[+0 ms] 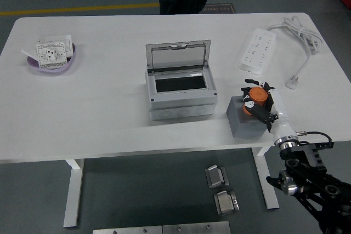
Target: Pick up the cylinder from the cube,place it in the box,flap close box
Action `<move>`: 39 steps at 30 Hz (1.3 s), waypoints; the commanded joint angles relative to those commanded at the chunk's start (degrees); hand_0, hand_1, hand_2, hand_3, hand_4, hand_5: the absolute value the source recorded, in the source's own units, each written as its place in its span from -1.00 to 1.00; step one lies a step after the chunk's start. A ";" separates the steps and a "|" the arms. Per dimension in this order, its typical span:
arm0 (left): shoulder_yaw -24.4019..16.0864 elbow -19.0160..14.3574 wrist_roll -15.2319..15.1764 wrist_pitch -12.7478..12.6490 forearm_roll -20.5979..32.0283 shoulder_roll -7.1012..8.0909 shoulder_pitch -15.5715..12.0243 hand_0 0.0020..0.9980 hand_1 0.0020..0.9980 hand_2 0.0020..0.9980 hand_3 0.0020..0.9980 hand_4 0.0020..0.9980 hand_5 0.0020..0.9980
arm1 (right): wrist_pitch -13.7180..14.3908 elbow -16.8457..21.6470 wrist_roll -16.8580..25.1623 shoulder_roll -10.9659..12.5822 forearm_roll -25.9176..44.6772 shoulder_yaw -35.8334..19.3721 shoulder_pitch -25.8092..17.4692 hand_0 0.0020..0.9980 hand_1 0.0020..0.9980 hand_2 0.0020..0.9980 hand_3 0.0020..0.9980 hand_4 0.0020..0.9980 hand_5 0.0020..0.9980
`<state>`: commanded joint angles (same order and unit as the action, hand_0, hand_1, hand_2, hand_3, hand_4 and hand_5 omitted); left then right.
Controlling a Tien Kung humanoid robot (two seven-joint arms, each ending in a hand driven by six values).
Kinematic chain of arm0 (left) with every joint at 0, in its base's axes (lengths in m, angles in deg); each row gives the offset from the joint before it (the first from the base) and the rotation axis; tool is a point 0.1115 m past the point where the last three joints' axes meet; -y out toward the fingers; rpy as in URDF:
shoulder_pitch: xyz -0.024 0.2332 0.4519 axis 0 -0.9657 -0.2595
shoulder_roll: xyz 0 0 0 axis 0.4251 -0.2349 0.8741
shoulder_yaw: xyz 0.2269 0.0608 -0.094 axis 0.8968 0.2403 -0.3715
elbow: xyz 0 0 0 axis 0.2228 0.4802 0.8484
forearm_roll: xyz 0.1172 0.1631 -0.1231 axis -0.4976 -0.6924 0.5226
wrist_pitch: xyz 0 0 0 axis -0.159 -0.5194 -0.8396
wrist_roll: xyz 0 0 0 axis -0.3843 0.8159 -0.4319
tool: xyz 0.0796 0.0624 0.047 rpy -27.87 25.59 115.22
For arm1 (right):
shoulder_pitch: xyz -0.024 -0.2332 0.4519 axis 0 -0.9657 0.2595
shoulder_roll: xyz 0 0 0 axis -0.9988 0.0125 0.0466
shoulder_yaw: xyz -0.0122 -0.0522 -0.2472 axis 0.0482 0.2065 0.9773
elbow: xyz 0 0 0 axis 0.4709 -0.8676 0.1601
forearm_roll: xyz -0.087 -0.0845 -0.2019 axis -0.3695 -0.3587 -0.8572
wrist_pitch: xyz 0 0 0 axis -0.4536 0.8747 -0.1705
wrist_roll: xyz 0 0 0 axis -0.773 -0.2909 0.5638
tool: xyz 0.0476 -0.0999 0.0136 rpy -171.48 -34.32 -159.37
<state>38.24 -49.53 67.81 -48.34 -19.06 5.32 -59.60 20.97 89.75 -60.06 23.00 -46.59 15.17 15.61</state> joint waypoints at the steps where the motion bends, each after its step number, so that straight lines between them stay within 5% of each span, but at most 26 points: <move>1: 0.00 0.00 -0.03 -0.02 0.00 0.00 0.02 0.35 0.33 0.32 0.47 0.49 0.11 | 0.03 0.02 -0.08 0.02 0.00 0.08 0.04 0.24 0.23 -0.03 0.12 -1.00 -1.00; 4: 0.04 -0.01 -0.14 -0.07 0.04 0.00 0.06 0.35 0.33 0.32 0.47 0.49 0.11 | 0.12 0.04 -0.20 0.09 -0.01 0.25 0.17 0.24 0.23 -0.03 0.12 -1.00 -1.00; 5: -0.01 -0.01 -0.15 -0.09 -0.01 -0.01 0.07 0.35 0.33 0.31 0.47 0.51 0.10 | 0.17 0.04 -0.20 0.11 -0.01 0.28 0.23 0.14 -0.10 -0.19 -0.25 -1.00 -1.00; 10: -0.01 -0.02 -0.29 -0.16 0.01 -0.06 0.11 0.35 0.33 0.31 0.47 0.51 0.10 | 0.58 0.05 -0.01 0.16 -0.08 0.17 0.43 0.14 -0.10 -0.19 -0.25 -1.00 -1.00; 11: 0.04 -0.03 -0.36 -0.18 0.08 -0.08 0.12 0.35 0.33 0.31 0.46 0.51 0.10 | 0.67 0.07 0.01 0.15 -0.17 0.14 0.48 0.12 -0.26 -0.32 -0.44 -1.00 -1.00; 39: -1.49 0.03 -0.13 -0.21 -2.11 -0.23 0.13 0.34 0.32 0.31 0.46 0.51 0.11 | 2.64 0.82 -0.11 0.90 -1.03 0.53 5.59 0.17 -0.14 -0.32 -0.47 -1.00 -1.00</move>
<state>36.75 -49.50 67.68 -48.55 -21.17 5.09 -59.48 23.61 90.57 -60.17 23.90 -47.61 15.70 21.20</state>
